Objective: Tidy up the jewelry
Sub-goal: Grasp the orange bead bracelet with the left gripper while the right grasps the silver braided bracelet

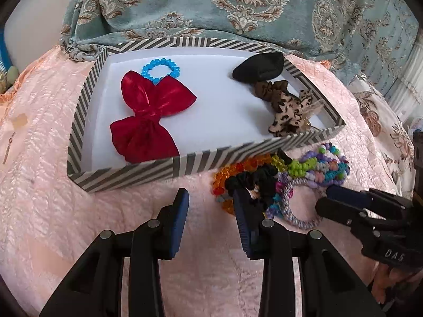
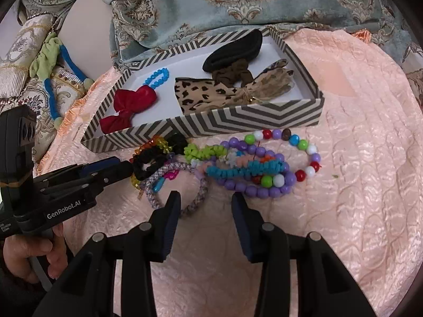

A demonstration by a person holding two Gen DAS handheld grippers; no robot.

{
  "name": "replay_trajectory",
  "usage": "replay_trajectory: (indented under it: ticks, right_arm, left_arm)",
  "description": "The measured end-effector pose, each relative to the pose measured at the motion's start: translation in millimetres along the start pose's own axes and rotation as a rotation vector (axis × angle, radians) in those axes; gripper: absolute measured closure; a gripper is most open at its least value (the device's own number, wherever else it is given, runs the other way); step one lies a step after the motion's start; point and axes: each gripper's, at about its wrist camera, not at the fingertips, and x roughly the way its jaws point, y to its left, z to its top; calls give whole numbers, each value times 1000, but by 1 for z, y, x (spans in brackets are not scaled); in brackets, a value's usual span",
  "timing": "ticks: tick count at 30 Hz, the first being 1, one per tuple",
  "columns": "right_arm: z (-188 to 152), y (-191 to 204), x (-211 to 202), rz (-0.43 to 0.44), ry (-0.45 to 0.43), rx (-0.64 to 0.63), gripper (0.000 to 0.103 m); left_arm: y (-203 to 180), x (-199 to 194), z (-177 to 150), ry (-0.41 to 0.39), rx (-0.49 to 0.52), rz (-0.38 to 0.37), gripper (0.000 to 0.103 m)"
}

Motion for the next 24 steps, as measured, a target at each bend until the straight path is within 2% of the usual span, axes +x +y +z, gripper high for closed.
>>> replay_trajectory:
  ticks: [4,7,10,13,16,21,23,24]
  right_arm:
    - [2,4,7,-21,0,-23,61]
    - [2,15,12,-76,14,-105,61]
    - [-1,27,16,-135,22,-205,61]
    - [-3,29,15,-142,22,-236,61]
    - [-2,27,14,-134,25,-236,61]
    - [-3,28,14,-147,25,-256,61]
    - [-3,31,15,-150,21,-271,63]
    - [-3,31,15,-153,17,-278,70]
  left_arm:
    - [-5,8,1,12,22,26,85]
    - [-17,11,-3,21,121,82,85]
    - [-17,7,-8,40,165,115,90]
    - [-4,-3,-14,54,152,134,96]
    - [9,-12,-21,57,131,131,103]
    - [14,-19,-25,57,108,81,103]
    - [13,-22,-25,50,112,70,103]
    - [12,-26,-24,36,113,59,103]
